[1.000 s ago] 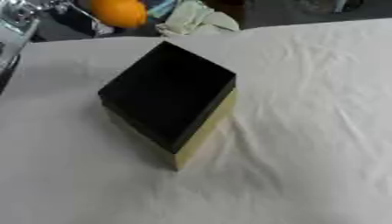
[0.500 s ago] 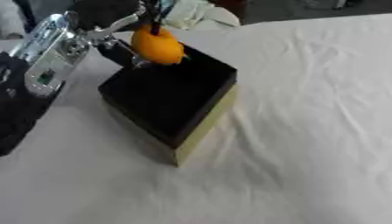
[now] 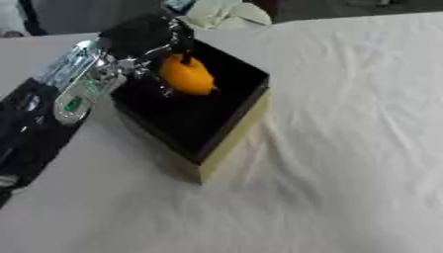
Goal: Pick up objects on the table and place them in the box.
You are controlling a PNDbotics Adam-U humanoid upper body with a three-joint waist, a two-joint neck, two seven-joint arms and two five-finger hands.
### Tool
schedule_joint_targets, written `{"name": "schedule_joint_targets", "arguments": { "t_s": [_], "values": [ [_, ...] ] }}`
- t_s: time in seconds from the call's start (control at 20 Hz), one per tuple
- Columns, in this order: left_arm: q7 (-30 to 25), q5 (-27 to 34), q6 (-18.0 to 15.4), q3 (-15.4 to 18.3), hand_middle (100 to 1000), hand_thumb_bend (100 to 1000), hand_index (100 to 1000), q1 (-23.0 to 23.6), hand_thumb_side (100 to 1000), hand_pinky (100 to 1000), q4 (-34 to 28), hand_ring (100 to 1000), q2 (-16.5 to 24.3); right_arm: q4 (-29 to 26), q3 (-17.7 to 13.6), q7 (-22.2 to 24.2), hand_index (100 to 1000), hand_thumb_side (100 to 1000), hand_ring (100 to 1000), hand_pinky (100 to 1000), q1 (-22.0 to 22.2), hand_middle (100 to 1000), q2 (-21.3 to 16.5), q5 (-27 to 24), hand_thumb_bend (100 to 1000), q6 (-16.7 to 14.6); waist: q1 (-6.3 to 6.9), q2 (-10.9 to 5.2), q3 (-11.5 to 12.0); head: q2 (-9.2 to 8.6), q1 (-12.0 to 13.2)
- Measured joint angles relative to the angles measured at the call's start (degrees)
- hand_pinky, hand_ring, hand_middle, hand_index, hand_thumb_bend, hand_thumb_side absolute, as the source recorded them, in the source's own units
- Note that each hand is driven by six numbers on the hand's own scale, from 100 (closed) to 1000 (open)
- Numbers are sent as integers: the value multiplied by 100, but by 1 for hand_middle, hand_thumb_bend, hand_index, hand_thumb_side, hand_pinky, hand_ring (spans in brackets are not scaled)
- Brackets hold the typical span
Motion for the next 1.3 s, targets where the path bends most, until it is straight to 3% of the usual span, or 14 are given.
{"name": "schedule_joint_targets", "arguments": {
  "t_s": [0.15,0.25,0.3,0.4,0.5,0.85,1.0,1.1,1.3],
  "values": [
    [-76,-82,-97,-32,620,634,623,23,100,351,15,497,-43,0,0,-1,853,1000,750,773,3,695,19,0,279,1,1,0,-12,-1,-1],
    [-144,-132,-166,-37,672,644,693,34,100,412,16,531,-45,0,0,-1,853,1000,750,773,6,695,32,0,279,1,1,0,-16,-1,-2],
    [-177,-166,-196,-37,744,685,799,43,100,503,10,610,-45,0,0,-1,853,1000,750,773,7,695,34,0,279,1,1,0,-16,-2,-3],
    [-247,-256,-249,-37,812,734,904,55,100,561,-16,691,-45,0,0,-1,853,1000,750,773,11,696,34,0,279,1,2,0,-16,-2,-4],
    [-303,-368,-277,-34,836,749,935,62,100,579,-66,715,-45,0,0,-1,853,1000,750,773,14,696,35,-1,280,1,2,0,-14,-4,-8],
    [-325,-489,-235,64,824,710,906,110,100,569,-273,701,-41,0,0,-2,853,1000,750,773,32,696,35,-1,279,2,2,0,15,-31,-13],
    [-210,-383,-105,186,800,619,854,128,100,545,-460,674,-32,0,-2,-4,853,1000,751,773,34,696,35,-1,278,3,0,0,20,-52,-25],
    [-51,-162,55,310,792,506,801,166,100,536,-627,672,15,0,-6,-9,853,1000,751,773,35,696,35,-1,278,-1,0,-1,24,-56,-44],
    [350,604,454,629,791,352,781,262,317,539,-1000,673,245,0,-20,-27,853,1000,751,773,38,696,35,-1,278,-16,0,-20,52,-61,-86]
  ]
}}
